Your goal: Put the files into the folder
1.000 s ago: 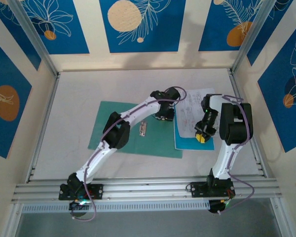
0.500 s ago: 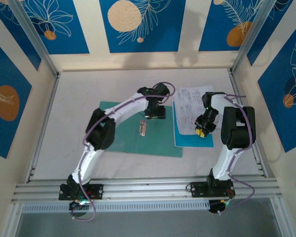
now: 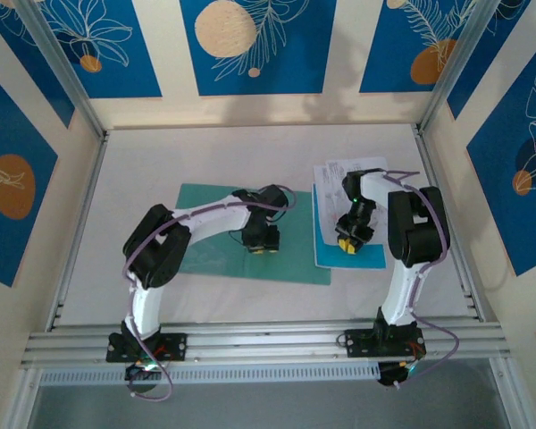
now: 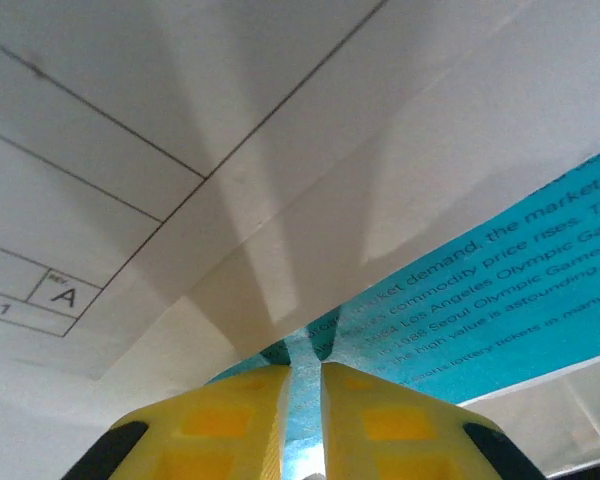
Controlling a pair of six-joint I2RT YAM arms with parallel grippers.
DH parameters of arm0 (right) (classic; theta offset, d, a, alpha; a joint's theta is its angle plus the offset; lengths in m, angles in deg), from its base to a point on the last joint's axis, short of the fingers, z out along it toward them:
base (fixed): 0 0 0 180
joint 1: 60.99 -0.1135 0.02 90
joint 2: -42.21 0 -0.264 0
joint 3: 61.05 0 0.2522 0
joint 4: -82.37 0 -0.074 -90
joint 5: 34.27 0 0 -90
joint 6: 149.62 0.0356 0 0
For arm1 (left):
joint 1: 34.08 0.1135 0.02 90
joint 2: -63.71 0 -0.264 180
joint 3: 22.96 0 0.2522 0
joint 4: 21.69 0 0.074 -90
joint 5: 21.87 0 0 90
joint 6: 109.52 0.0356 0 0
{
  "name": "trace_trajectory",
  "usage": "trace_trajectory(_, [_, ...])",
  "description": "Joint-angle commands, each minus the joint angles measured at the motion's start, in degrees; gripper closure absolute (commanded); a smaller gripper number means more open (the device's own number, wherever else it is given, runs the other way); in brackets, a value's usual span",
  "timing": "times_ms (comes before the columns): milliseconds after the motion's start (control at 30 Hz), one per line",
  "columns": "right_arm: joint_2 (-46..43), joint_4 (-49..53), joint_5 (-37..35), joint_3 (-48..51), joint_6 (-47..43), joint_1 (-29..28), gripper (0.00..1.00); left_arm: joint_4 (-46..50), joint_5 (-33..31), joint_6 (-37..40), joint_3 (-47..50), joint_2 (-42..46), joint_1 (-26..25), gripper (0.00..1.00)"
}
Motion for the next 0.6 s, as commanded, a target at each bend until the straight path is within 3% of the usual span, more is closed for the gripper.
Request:
trace_trajectory(0, [2.2,0.9,1.4,-0.8,0.8,-1.7,0.81,-3.9,1.1,-2.3,0.9,-1.8,-0.7,0.68])
trace_trajectory(567, [5.9,0.6,2.8,-3.1,-1.5,-10.2,0.81,-8.6,1.6,-6.5,-4.8,-8.2,-0.5,0.70])
